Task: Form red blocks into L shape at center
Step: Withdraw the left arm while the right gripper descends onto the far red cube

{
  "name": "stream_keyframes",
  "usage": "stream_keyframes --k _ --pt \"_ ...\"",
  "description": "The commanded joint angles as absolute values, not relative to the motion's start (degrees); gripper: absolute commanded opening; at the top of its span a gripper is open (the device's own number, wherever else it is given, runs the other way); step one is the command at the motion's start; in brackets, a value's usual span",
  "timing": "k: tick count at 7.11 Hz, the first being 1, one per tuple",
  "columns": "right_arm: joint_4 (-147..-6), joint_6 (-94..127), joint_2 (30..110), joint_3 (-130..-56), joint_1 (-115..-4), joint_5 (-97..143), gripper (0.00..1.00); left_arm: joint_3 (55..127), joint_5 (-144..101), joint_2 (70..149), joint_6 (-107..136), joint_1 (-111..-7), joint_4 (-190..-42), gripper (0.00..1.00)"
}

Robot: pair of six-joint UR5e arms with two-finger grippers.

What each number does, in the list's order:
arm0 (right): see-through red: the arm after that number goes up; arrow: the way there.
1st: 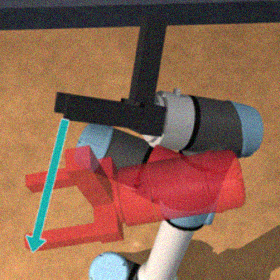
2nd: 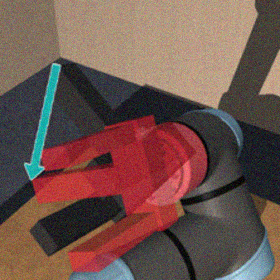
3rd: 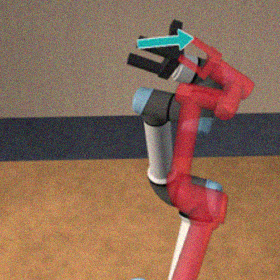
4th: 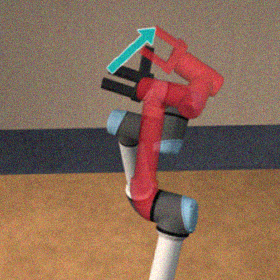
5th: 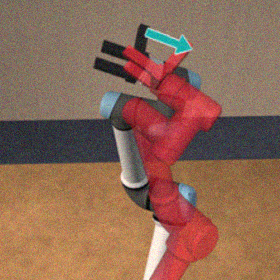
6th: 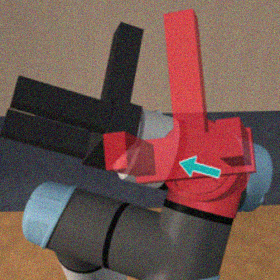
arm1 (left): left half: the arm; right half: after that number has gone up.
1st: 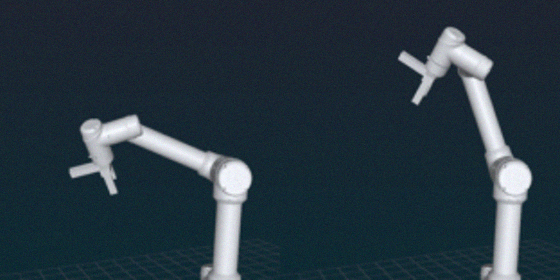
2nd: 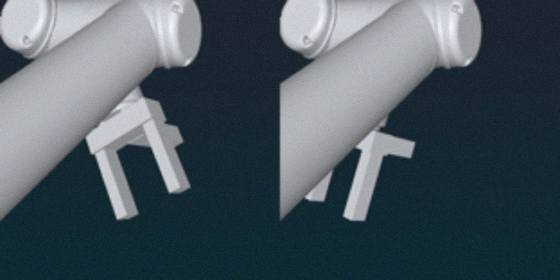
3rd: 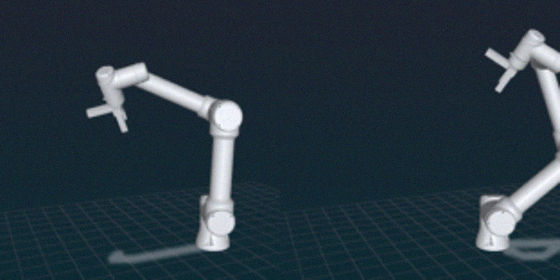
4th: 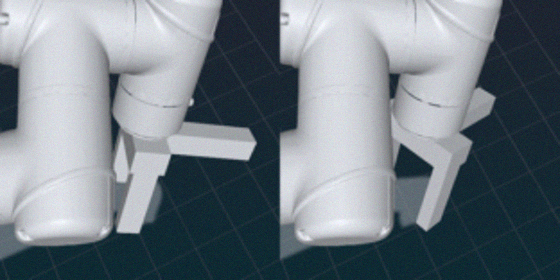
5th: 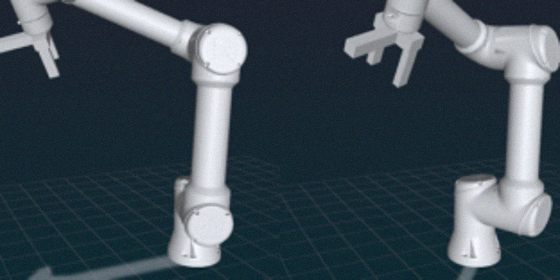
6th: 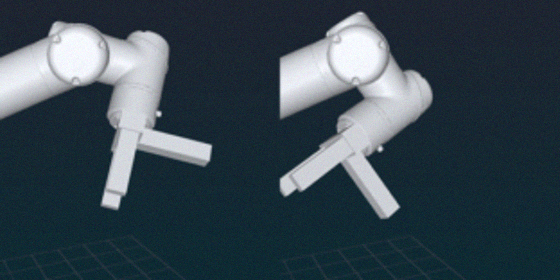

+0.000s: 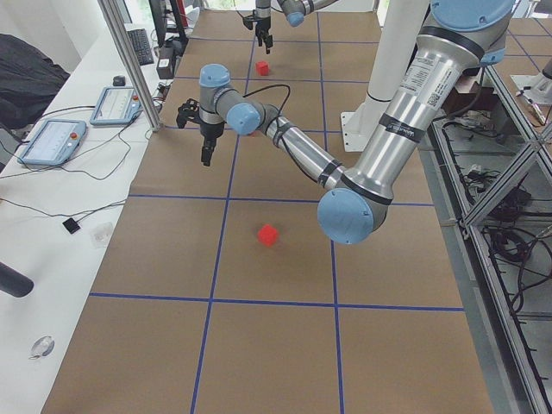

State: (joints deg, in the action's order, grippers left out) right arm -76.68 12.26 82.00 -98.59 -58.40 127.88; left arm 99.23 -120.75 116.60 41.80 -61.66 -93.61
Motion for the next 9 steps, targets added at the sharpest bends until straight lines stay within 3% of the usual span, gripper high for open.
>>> stream_keyframes --k 1,8,9 --pt "-76.64 12.39 79.1 -94.32 -57.04 127.79 0.99 99.14 -120.76 116.37 41.75 -61.61 -93.69 0.99" --pt "-76.73 12.66 77.7 -89.03 -53.62 127.71 0.98 98.79 -120.67 116.28 41.66 -61.61 -93.69 0.99" --pt "-76.73 12.83 77.7 -89.03 -53.61 127.71 0.86 98.79 -120.76 116.28 41.75 -61.61 -93.69 0.99"
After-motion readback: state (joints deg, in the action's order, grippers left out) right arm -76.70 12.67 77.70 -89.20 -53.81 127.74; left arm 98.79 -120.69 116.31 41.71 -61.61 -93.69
